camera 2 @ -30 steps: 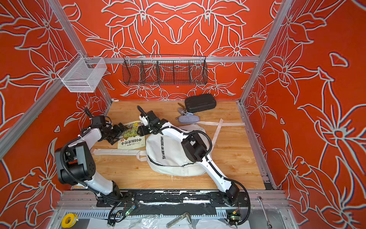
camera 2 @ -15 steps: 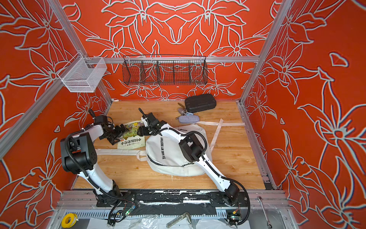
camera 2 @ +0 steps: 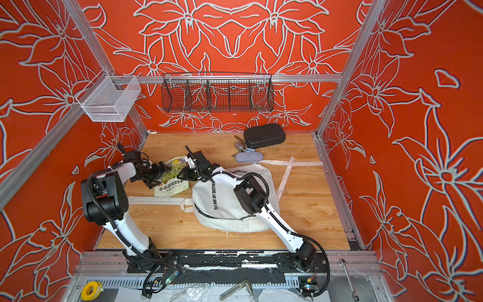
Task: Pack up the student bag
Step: 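Grasp the green picture book with both grippers and lift it upright, then raise the green picture book upright with both grippers above the table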
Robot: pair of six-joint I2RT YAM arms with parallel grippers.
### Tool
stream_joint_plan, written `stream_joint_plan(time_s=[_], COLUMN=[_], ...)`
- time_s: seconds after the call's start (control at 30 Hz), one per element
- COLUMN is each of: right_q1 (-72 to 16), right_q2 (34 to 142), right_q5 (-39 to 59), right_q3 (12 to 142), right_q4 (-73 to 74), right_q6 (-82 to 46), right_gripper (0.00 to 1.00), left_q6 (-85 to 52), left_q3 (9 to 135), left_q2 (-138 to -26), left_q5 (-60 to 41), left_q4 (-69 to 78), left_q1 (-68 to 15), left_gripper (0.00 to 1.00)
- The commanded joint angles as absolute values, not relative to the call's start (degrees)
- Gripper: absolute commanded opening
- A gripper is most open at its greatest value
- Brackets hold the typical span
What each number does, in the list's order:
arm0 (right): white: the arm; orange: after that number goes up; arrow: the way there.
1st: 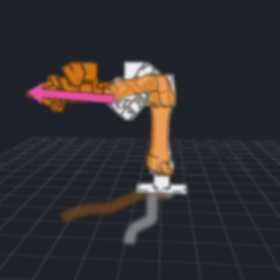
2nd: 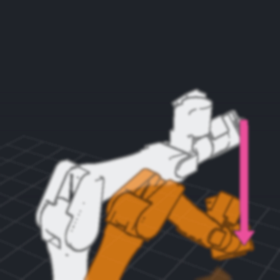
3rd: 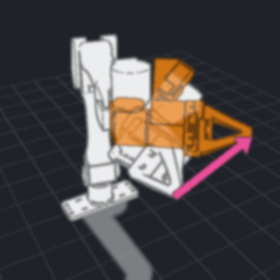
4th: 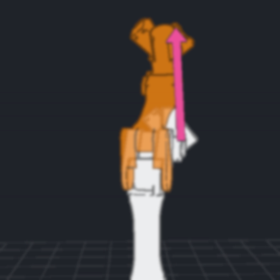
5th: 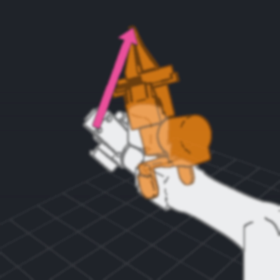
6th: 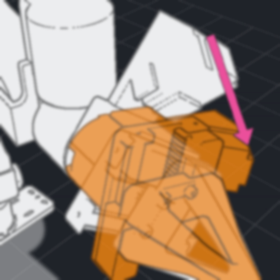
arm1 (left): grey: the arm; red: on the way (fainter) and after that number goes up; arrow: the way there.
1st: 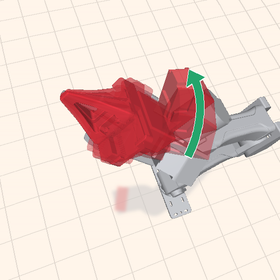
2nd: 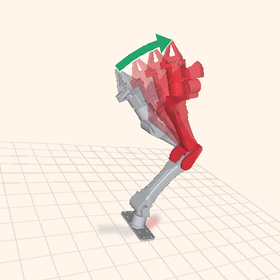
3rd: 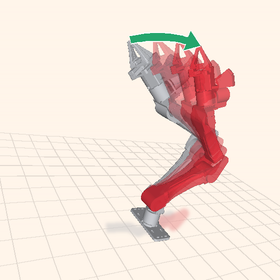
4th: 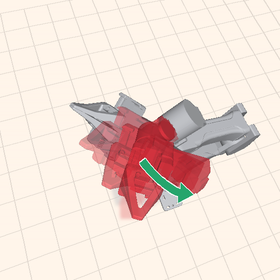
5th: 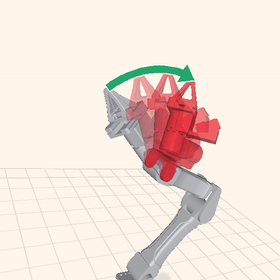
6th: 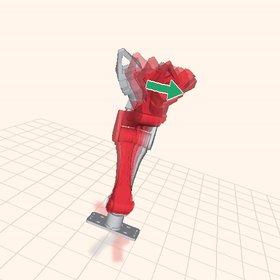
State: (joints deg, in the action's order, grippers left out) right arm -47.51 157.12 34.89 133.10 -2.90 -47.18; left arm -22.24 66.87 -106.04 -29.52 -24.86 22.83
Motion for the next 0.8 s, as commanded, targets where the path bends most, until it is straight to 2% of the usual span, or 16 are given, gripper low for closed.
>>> stream_joint_plan(time_s=[0.0, 0.07, 0.3, 0.5, 0.67, 0.77], right_q1=[-47.97, -47.71, -46.97, -45.51, -42.78, -41.71], right_q2=[155.28, 153.9, 147.63, 139.27, 133.65, 130.69], right_q5=[36.32, 35.65, 31.08, 24.27, 17.33, 15.69], right_q3=[131.23, 130.07, 126.42, 123.97, 116.4, 112.9], right_q4=[2.79, 2.89, 6.75, 10.43, 21.13, 27.17], right_q6=[-49.43, -48.73, -48.97, -45.04, -51.21, -52.7], right_gripper=[0.28, 0.19, 0.01, 0.0, 0.0, 0.0], left_q6=[-21.33, -21.25, -23.95, -29.3, -37.75, -43.91], left_q3=[65.52, 66.02, 67.0, 68.38, 66.97, 63.57], left_q2=[-109.7, -109.14, -99.12, -84.62, -73.88, -69.77], left_q5=[-30.39, -30.89, -36.83, -36.44, -33.41, -34.84], left_q4=[-28.11, -28.72, -28.13, -26.57, -23.76, -18.84], left_q1=[22.37, 22.33, 21.56, 18.02, 16.37, 15.16], left_gripper=[0.97, 0.97, 0.96, 0.96, 0.96, 0.96])
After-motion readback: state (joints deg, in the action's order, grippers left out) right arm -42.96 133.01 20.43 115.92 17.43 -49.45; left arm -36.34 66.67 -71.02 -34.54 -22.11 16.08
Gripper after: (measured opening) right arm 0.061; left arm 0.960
